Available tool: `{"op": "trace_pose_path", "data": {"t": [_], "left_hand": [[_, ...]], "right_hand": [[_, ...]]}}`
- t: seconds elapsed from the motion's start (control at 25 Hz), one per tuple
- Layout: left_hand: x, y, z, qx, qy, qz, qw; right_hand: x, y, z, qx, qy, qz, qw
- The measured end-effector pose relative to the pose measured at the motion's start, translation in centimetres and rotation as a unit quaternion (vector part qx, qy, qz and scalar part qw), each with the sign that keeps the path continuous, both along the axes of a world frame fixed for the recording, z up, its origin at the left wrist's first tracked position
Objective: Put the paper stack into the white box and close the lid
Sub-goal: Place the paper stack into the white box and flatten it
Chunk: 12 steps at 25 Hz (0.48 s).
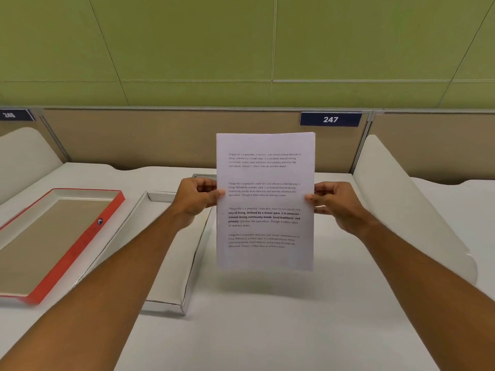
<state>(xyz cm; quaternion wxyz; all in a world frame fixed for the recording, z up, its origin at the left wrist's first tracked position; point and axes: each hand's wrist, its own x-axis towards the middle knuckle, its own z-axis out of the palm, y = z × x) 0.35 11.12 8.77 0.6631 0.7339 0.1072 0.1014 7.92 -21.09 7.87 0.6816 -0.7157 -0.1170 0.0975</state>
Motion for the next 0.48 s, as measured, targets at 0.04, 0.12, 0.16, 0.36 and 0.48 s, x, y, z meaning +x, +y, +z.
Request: {"op": "trace_pose_path", "data": {"t": [0.04, 0.12, 0.16, 0.36, 0.48], "left_hand": [[-0.6, 0.4, 0.4, -0.004, -0.003, 0.010, 1.000], [-1.7, 1.4, 1.0, -0.020, -0.003, 0.027, 0.999], [-2.2, 2.0, 1.2, -0.026, 0.000, 0.033, 0.999], [-4.3, 6.7, 1.7, -0.028, 0.053, 0.065, 0.996], [-5.1, 11.0, 1.4, -0.027, 0.093, 0.068, 0.993]], "right_hand": [[-0.1, 0.7, 0.4, 0.003, 0.001, 0.006, 1.000], [-0.4, 2.2, 1.0, 0.001, 0.003, 0.016, 1.000], [-0.6, 3.0, 1.2, -0.002, 0.004, 0.019, 1.000], [-1.4, 8.6, 1.7, -0.023, 0.037, 0.027, 0.999], [-2.1, 13.1, 1.1, -0.030, 0.073, 0.008, 0.997]]}}
